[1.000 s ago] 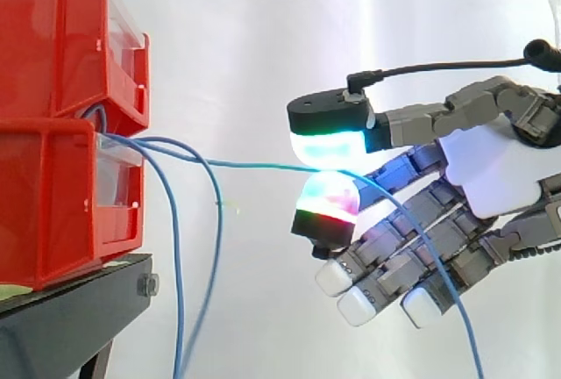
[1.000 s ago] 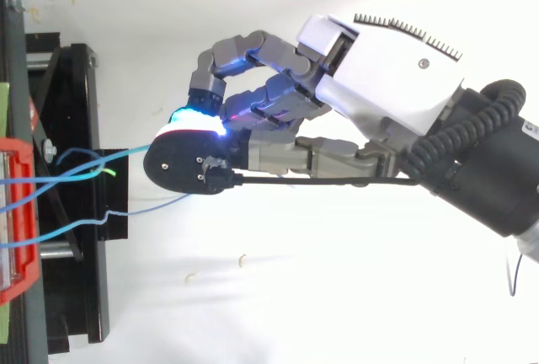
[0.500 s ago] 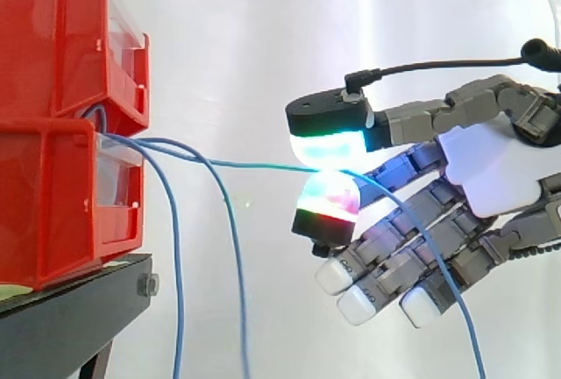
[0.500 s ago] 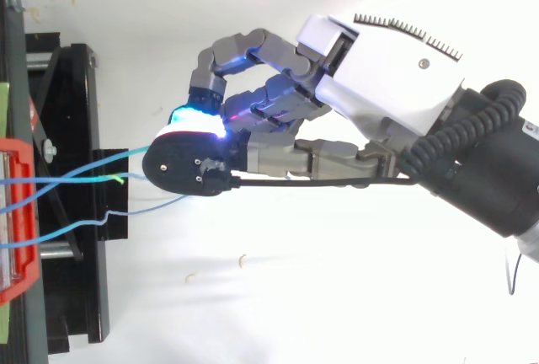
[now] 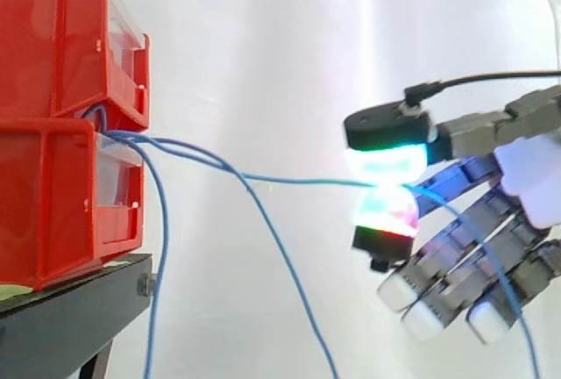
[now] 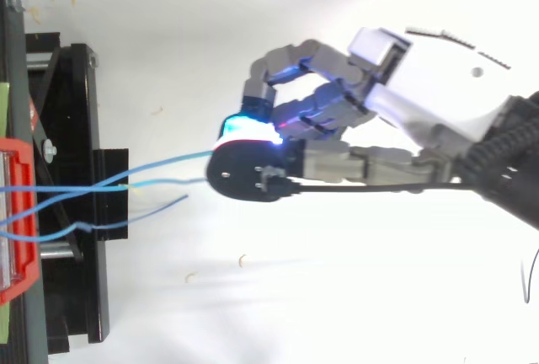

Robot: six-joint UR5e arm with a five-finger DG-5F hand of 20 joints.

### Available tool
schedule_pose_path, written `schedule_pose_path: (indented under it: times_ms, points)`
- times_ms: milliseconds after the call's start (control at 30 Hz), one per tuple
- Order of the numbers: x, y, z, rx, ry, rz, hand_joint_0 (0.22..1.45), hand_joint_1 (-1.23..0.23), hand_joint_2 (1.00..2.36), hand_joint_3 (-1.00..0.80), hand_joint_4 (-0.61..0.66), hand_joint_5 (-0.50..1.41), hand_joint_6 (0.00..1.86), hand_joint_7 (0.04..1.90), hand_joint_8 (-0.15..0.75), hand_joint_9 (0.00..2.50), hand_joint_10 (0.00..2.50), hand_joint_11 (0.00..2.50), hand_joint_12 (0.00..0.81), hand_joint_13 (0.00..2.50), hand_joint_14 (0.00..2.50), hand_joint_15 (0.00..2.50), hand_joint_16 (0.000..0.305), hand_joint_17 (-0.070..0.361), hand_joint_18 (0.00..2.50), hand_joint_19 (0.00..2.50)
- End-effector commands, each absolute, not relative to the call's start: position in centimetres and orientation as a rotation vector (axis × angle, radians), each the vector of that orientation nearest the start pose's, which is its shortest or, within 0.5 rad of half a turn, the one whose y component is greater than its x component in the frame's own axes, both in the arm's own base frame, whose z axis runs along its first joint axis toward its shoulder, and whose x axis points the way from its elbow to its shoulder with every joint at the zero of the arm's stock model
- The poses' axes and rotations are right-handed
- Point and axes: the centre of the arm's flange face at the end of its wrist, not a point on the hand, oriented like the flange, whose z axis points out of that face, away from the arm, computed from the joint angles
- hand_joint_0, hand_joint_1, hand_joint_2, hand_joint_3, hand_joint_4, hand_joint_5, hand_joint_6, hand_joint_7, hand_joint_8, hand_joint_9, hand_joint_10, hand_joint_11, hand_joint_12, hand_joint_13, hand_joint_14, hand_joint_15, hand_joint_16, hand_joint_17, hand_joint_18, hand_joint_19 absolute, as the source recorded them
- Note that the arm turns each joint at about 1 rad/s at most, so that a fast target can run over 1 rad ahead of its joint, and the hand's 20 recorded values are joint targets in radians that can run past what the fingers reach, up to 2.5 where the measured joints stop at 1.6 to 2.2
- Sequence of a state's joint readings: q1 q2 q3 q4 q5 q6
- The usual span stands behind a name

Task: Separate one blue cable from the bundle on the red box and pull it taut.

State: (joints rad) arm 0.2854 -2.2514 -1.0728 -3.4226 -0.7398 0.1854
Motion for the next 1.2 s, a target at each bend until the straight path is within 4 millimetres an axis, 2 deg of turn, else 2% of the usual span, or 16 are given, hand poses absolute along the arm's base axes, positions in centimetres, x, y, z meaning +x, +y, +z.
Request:
schedule_pose_path:
  times_ms: [0,67,133,800,1167]
  points:
    - [67.6,-1.2,29.6,1.608,1.03,0.543,0.61,-0.76,1.01,-0.01,0.07,-0.11,0.86,1.04,0.398,1.1,0.01,0.55,0.393,0.88,0.01,0.36,0.049,0.109,1.01,0.44]
    - [65.2,-1.3,29.9,1.595,1.016,0.55,0.61,-0.76,1.01,-0.01,0.07,-0.11,0.86,1.04,0.399,1.09,0.01,0.54,0.393,0.88,0.01,0.36,0.049,0.109,1.01,0.44]
    - [64.7,-1.2,30.1,1.594,0.996,0.565,0.61,-0.76,1.01,-0.01,0.08,-0.11,0.86,1.03,0.398,1.09,0.01,0.54,0.395,0.88,0.01,0.36,0.049,0.109,1.01,0.44]
    - [66.4,-0.4,30.2,1.556,0.906,0.679,0.61,-0.75,1.01,-0.02,0.08,-0.11,0.87,1.02,0.395,1.09,0.01,0.54,0.393,0.86,0.01,0.36,0.049,0.111,1.0,0.43]
    - [66.4,-0.5,30.4,1.555,0.901,0.682,0.61,-0.75,1.01,-0.02,0.07,-0.11,0.87,1.0,0.389,1.07,0.01,0.55,0.389,0.85,0.01,0.35,0.049,0.111,0.97,0.42]
